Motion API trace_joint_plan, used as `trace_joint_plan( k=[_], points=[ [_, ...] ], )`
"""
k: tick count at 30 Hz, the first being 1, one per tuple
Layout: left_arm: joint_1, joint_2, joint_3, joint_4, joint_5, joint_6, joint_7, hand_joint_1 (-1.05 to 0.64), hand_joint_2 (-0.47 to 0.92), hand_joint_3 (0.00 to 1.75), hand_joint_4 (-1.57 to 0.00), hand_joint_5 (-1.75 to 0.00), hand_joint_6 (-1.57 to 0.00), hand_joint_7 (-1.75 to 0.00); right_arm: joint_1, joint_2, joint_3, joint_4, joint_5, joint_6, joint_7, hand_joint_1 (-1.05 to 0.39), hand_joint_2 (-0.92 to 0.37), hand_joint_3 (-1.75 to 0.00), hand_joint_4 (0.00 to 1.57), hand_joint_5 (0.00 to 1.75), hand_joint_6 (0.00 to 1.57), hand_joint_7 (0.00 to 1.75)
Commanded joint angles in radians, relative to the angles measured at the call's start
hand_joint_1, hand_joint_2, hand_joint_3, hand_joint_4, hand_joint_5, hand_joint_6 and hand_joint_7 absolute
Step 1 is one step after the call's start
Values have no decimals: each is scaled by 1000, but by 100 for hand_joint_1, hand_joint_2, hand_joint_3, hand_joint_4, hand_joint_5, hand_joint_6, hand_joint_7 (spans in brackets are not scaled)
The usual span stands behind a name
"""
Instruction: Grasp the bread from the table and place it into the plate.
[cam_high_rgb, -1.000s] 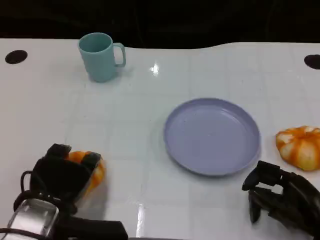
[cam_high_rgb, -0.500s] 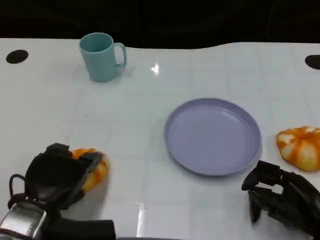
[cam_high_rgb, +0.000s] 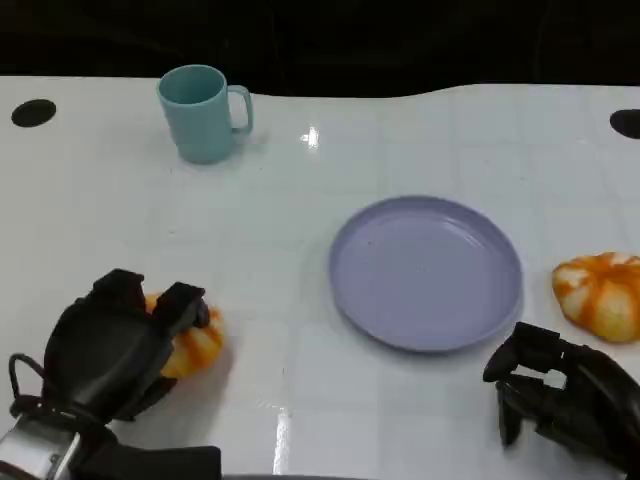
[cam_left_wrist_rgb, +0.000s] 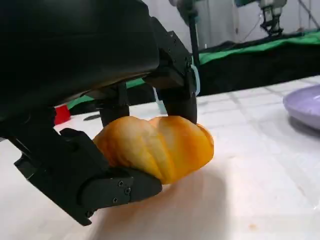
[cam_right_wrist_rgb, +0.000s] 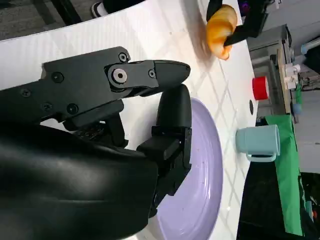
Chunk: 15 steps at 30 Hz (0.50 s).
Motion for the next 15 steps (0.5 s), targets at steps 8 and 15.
trace_joint_plan(
  k=[8,15],
  points=[
    [-38,29,38,-132,-105,11,-186,-32,63,94,-75,-175,-82,-91,11,-9,11,-17,-11,33,-23,-55,-92,-24,68,175,72,137],
    [-134,-5,32,-83,-201,-66,-249,-25,51,143,-74,-175,-60,-173,18,-13,30,-45,-27,59,-59,-56,-92,-23,68,174,73,136]
  ],
)
